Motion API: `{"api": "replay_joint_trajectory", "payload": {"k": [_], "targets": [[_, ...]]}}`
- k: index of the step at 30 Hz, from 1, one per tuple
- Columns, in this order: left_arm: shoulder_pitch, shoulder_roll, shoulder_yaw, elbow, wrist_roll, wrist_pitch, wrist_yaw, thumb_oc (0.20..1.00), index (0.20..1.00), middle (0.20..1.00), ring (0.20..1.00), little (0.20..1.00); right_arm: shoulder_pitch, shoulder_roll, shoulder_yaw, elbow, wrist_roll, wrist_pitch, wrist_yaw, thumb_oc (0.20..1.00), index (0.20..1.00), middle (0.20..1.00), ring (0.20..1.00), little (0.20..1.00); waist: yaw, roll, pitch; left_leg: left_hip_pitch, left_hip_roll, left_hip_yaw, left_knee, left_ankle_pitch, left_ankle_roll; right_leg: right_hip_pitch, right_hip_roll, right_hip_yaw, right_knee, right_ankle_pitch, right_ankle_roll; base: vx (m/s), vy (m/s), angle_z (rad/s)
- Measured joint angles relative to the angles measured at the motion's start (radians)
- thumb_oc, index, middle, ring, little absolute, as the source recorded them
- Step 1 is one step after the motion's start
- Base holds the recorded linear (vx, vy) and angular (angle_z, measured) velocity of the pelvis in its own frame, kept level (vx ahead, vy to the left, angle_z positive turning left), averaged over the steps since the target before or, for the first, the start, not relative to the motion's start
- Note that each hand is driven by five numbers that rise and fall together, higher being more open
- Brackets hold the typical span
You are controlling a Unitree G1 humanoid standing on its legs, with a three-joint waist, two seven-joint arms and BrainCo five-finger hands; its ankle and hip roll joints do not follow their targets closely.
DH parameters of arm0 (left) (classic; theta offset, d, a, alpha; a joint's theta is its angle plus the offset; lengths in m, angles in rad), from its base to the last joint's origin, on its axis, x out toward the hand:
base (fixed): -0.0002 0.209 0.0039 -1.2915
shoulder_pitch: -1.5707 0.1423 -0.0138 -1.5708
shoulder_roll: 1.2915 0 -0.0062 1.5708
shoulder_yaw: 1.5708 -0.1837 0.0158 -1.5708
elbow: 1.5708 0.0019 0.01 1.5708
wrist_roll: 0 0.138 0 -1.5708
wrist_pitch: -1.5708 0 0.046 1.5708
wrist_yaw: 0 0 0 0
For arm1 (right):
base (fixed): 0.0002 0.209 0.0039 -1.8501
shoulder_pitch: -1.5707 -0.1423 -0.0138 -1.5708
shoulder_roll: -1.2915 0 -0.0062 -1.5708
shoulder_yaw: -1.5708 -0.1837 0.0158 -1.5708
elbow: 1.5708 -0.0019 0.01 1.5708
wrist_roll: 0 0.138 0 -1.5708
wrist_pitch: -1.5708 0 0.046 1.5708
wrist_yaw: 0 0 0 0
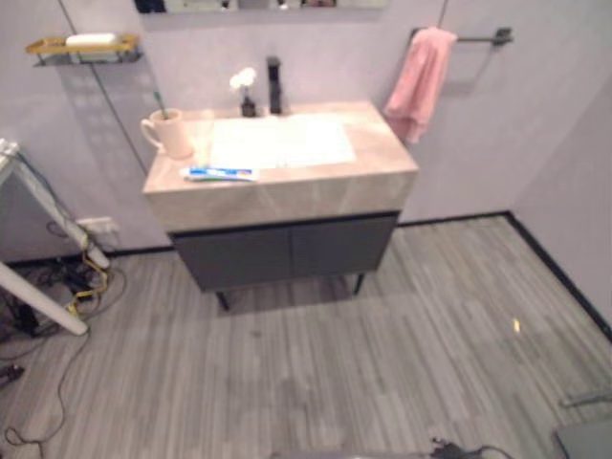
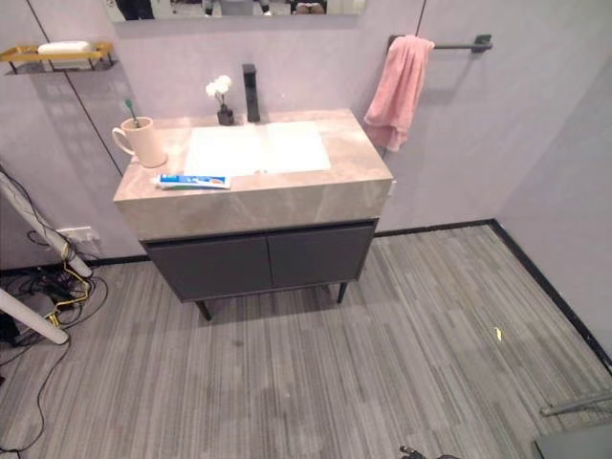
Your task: Put brush and paste in cup on sink, flatten towel.
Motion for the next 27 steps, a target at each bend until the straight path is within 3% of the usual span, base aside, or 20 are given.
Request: {"api": "replay_joint_trajectory", "payload": {"k": [8,21,27], "targets": [[-0.013,0.003,0.001,-0.019,-0.014,-0.003,0.0,1.0,1.0,1.0,1.0,1.0,-0.009,0.013,0.021,-0.009,-0.004,0.0,-0.009,1.0,1.0,1.0,1.0,1.0,0.004,-0.002,-0.001,0.013,-0.012,-0.028,0.0,0.002,0.004,0.032,-0.012,-0.035,0.006,-0.003,0.004,-0.01,0.061,0.12],[0.0,-0.008,0.031,0.01,-0.04,-0.002,-0.005,1.0,1.0,1.0,1.0,1.0,-0.01,0.028,0.03,-0.039,-0.042,-0.011,-0.023,1.0,1.0,1.0,1.0,1.0,0.015,-0.008,0.0,0.03,-0.026,-0.026,-0.001,0.0,0.011,0.041,-0.024,-0.03,0.007,0.001,0.014,-0.02,0.087,-0.01],[-0.018,0.0,0.029,-0.001,-0.038,-0.003,-0.005,1.0,1.0,1.0,1.0,1.0,0.001,0.03,0.011,-0.023,-0.038,-0.01,-0.033,1.0,1.0,1.0,1.0,1.0,0.027,-0.017,0.009,0.035,-0.036,-0.027,-0.005,-0.006,0.031,0.009,-0.047,-0.026,0.091,-0.014,0.028,-0.04,0.104,0.02]]}}
